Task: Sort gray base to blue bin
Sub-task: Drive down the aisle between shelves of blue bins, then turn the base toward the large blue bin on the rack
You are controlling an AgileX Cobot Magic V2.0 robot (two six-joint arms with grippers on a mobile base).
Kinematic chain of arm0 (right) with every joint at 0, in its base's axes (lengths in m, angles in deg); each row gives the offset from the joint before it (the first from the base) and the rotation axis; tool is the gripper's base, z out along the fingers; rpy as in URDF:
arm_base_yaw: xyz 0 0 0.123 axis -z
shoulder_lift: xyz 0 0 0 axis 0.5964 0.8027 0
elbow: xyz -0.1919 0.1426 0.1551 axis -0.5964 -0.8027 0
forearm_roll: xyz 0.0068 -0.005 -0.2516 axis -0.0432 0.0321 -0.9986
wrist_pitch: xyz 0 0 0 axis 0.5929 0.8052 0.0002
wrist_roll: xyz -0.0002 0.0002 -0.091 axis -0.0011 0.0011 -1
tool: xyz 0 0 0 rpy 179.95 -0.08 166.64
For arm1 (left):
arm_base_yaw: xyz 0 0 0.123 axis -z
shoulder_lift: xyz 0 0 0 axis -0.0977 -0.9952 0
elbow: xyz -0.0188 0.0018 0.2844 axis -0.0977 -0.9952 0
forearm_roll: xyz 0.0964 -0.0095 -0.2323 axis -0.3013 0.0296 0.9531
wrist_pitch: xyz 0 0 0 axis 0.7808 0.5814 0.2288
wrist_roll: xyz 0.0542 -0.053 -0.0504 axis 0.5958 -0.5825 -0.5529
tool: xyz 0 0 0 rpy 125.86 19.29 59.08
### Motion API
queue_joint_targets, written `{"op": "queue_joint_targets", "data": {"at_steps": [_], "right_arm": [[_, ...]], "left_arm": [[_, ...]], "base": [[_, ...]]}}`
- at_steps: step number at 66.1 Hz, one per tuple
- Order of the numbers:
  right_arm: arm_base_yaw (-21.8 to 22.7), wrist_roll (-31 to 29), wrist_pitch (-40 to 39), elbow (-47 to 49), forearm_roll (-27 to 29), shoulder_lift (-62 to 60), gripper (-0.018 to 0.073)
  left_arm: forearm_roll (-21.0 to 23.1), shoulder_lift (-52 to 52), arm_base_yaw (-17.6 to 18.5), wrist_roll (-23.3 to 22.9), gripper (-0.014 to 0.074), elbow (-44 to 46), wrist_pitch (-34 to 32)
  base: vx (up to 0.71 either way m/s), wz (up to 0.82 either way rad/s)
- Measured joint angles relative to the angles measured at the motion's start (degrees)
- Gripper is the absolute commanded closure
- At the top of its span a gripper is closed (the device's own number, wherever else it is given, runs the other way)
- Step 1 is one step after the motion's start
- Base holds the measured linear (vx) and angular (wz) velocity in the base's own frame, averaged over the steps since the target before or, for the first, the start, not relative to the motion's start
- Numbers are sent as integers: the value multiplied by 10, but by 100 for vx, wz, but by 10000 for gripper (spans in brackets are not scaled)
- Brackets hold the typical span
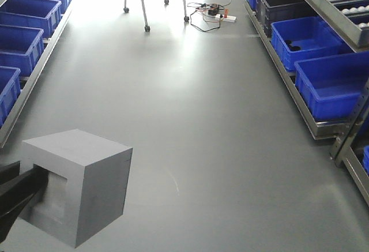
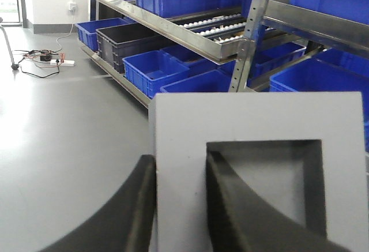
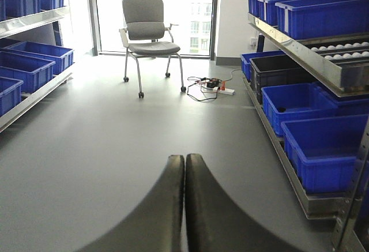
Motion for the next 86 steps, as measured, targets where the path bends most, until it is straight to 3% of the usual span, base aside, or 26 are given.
{"op": "queue_joint_targets", "data": {"at_steps": [27,86], "right_arm": [[0,0,0,0,0,0,568],[0,0,0,0,0,0,568]], "left_arm": [[0,0,0,0,602,0,0],[0,0,0,0,602,0,0]], "base": [[39,31],[30,75]]}}
